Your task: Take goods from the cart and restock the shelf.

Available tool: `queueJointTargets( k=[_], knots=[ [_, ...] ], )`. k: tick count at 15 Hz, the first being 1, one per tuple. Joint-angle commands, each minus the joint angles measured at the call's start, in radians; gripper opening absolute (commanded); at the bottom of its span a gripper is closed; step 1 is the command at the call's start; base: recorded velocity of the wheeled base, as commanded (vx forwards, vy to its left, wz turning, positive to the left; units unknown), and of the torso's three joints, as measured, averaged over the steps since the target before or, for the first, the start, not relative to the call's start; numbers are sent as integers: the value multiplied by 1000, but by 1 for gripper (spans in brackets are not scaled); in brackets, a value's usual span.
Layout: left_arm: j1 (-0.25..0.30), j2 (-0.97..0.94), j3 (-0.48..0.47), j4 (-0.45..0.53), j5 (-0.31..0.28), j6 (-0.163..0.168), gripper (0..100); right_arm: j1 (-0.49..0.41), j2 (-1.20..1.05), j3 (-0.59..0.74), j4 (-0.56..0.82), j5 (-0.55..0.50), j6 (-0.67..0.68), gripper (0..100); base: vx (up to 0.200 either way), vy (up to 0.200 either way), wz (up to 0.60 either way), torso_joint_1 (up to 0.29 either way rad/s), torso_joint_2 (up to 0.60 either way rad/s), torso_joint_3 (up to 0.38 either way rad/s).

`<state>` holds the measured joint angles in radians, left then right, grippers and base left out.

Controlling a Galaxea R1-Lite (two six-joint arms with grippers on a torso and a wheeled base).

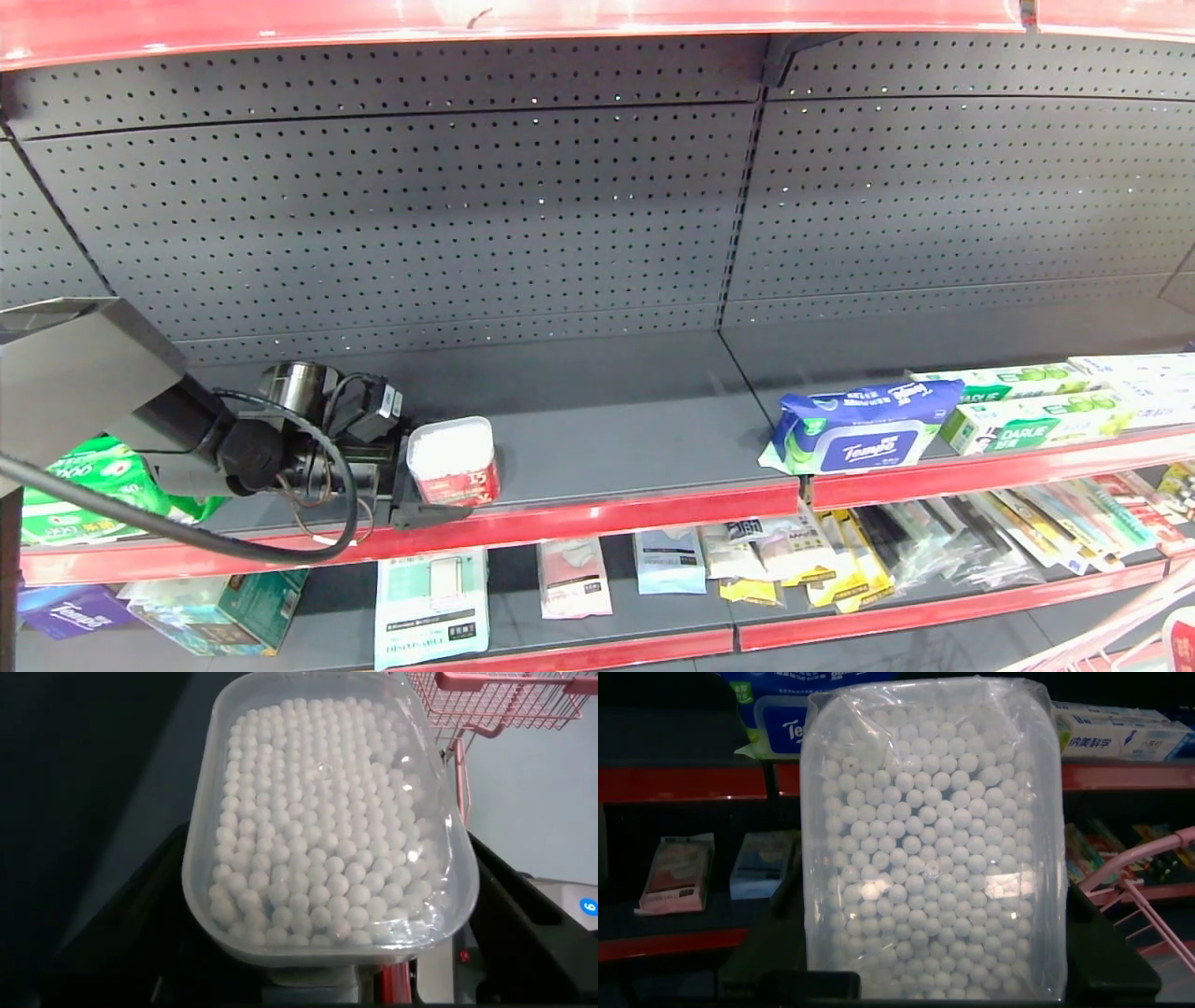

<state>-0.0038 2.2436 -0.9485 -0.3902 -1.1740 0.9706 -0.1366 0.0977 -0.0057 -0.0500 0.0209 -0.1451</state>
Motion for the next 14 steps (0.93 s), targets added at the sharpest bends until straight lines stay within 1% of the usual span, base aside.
queueJointTargets(
  k=[1,5,7,14],
  knots=[
    [5,-6,-3,-2,-1,2,100,0,1,0,-1,1,-1,0,0,0,0,0,0,0],
    [56,-2,-16,-6,1,10,100,0,1,0,-1,1,-1,0,0,0,0,0,0,0],
    [71,-6,-26,-6,1,11,100,0,1,0,-1,1,-1,0,0,0,0,0,0,0],
    [74,-7,-26,-6,-3,11,100,0,1,0,-1,1,-1,0,0,0,0,0,0,0]
  ],
)
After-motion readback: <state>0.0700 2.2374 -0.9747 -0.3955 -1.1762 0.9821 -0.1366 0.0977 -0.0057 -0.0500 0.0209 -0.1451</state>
